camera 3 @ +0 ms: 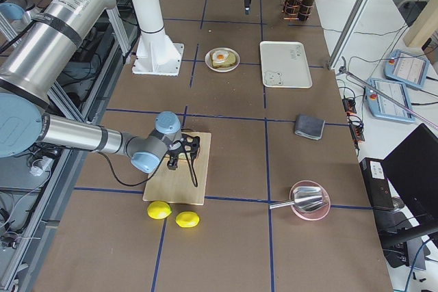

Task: Make sandwich and place on tray
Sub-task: 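Reach the right gripper to the bread slice while the left arm advances, then grasp the bread slice with the right gripper and lift it, then carry the bread with the right gripper and lay it on the egg toast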

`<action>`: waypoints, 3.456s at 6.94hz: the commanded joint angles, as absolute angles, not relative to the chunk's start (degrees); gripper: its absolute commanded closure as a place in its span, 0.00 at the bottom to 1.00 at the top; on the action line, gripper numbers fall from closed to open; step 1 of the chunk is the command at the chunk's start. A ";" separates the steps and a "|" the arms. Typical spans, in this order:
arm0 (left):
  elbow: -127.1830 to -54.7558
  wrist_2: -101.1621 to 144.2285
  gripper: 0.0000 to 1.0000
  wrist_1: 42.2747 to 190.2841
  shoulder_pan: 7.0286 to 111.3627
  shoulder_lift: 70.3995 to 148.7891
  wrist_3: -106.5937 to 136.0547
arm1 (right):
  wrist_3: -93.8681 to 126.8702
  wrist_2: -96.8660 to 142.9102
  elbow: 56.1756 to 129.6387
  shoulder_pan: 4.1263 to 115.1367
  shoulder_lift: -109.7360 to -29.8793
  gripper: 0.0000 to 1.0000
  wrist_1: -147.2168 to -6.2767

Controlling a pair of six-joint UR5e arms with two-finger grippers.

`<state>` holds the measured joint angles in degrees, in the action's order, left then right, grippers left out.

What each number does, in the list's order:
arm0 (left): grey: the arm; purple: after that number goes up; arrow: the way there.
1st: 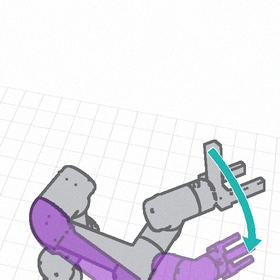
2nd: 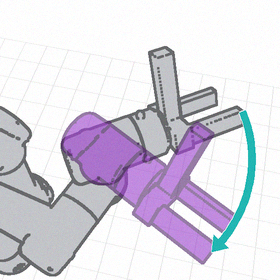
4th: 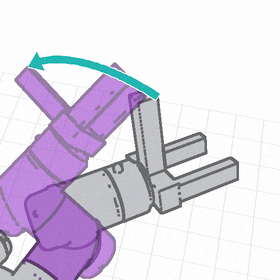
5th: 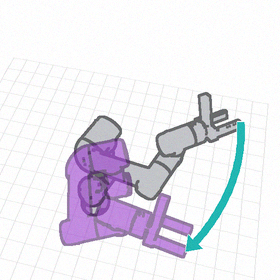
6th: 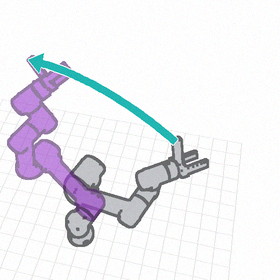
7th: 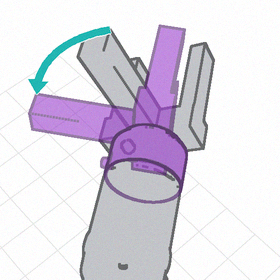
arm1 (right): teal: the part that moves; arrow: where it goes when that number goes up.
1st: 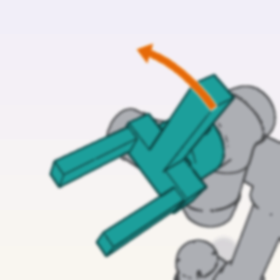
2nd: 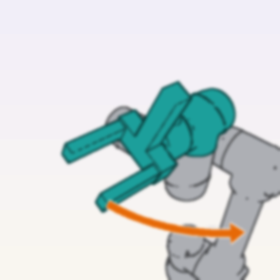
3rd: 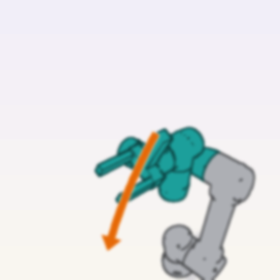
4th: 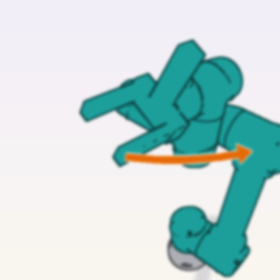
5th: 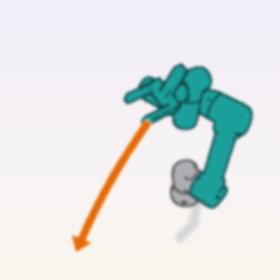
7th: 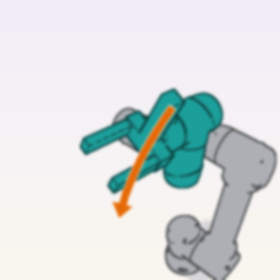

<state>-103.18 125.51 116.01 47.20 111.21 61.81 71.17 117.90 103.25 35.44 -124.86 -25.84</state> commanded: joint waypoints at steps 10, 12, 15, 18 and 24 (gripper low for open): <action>-103.01 125.07 0.00 116.02 47.29 110.57 61.61 | 71.10 118.21 104.40 35.50 -124.01 1.00 -20.85; -102.92 125.07 0.00 116.10 47.29 110.48 61.61 | 71.10 122.39 109.31 41.97 -121.84 1.00 -20.13; -102.04 125.16 0.00 116.19 47.11 110.92 62.22 | 72.67 131.65 109.60 49.31 -105.88 1.00 -25.10; -101.95 125.16 0.00 116.28 47.11 110.66 62.58 | 78.03 129.83 109.16 42.93 -82.68 1.00 -45.03; -101.78 125.16 0.00 116.37 47.11 110.30 62.58 | 79.98 110.22 98.65 24.35 -61.99 1.00 -59.41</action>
<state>-101.81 125.16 116.37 47.11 110.34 62.58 79.96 111.27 102.42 25.05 -64.83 -59.22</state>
